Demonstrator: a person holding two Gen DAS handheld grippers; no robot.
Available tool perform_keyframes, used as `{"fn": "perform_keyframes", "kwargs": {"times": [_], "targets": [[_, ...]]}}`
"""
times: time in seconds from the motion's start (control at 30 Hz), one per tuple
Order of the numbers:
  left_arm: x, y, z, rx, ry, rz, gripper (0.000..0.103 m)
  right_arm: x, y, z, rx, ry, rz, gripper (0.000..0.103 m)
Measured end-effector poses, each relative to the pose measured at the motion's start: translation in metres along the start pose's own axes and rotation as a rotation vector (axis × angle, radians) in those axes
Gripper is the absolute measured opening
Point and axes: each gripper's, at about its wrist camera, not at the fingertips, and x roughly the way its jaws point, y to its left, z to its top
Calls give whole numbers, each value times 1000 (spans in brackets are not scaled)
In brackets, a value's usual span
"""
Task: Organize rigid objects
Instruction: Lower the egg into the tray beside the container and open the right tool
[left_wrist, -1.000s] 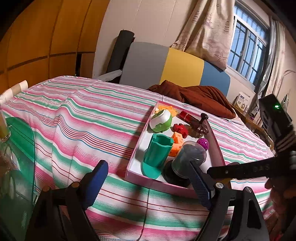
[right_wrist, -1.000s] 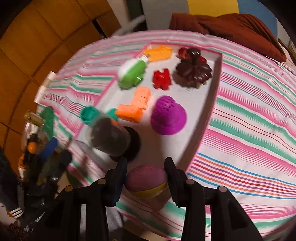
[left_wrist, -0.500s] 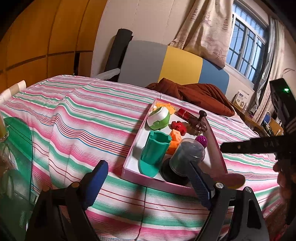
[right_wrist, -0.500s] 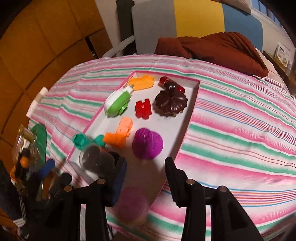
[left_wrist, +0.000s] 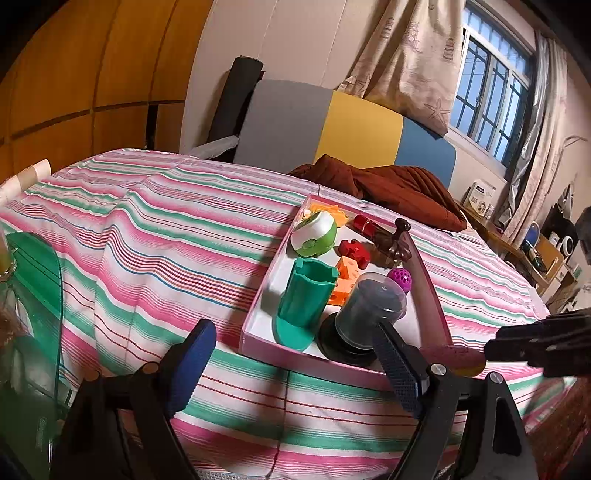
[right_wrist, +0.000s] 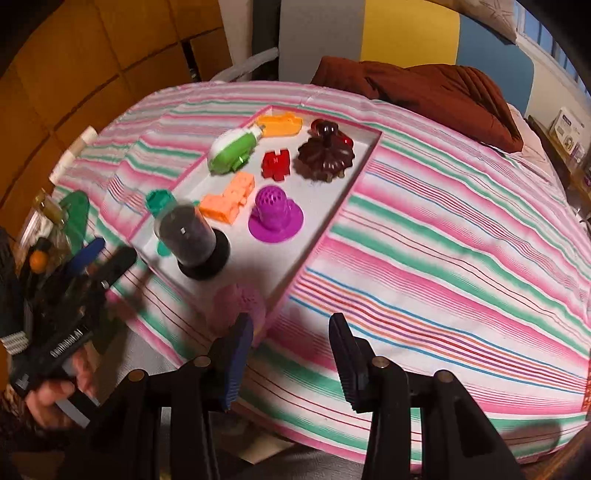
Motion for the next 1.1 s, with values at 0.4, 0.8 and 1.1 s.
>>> {"fn": "perform_keyframes", "kwargs": {"times": [0.4, 0.8, 1.1], "targets": [[-3, 1, 0, -1, -7, 8, 91, -5, 0, 10, 16, -66, 82, 43], [-8, 1, 0, -2, -18, 10, 91, 33, 15, 17, -9, -4, 65, 43], [-5, 2, -1, -12, -10, 17, 92, 17, 10, 32, 38, -79, 127, 43]]}}
